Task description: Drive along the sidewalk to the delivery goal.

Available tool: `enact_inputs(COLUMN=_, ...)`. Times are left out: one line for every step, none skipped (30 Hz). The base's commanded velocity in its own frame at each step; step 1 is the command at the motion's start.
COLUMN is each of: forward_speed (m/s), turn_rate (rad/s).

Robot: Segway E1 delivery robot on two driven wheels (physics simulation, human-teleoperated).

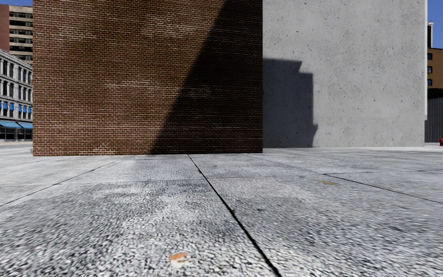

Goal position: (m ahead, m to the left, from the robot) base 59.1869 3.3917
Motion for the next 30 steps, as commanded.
enact_inputs(forward_speed=0.00, turn_rate=0.00)
enact_inputs(forward_speed=0.00, turn_rate=0.00)
enact_inputs(forward_speed=0.00, turn_rate=0.00)
enact_inputs(forward_speed=0.00, turn_rate=0.00)
enact_inputs(forward_speed=0.00, turn_rate=0.00)
enact_inputs(forward_speed=0.00, turn_rate=0.00)
enact_inputs(forward_speed=0.00, turn_rate=0.00)
enact_inputs(forward_speed=0.00, turn_rate=0.00)
enact_inputs(forward_speed=0.00, turn_rate=0.00)
enact_inputs(forward_speed=0.00, turn_rate=0.00)
enact_inputs(forward_speed=0.00, turn_rate=0.00)
enact_inputs(forward_speed=0.00, turn_rate=0.00)
enact_inputs(forward_speed=0.00, turn_rate=0.00)
enact_inputs(forward_speed=0.00, turn_rate=0.00)
enact_inputs(forward_speed=0.00, turn_rate=0.00)
enact_inputs(forward_speed=0.00, turn_rate=0.00)
enact_inputs(forward_speed=0.00, turn_rate=0.00)
enact_inputs(forward_speed=0.00, turn_rate=0.00)
enact_inputs(forward_speed=0.00, turn_rate=0.00)
enact_inputs(forward_speed=0.00, turn_rate=0.00)
enact_inputs(forward_speed=0.00, turn_rate=0.00)
enact_inputs(forward_speed=0.00, turn_rate=0.00)
enact_inputs(forward_speed=0.00, turn_rate=0.00)
enact_inputs(forward_speed=0.00, turn_rate=0.00)
enact_inputs(forward_speed=0.00, turn_rate=0.00)
enact_inputs(forward_speed=0.00, turn_rate=0.00)
enact_inputs(forward_speed=0.00, turn_rate=0.00)
enact_inputs(forward_speed=0.00, turn_rate=0.00)
enact_inputs(forward_speed=0.00, turn_rate=0.00)
enact_inputs(forward_speed=0.00, turn_rate=0.00)
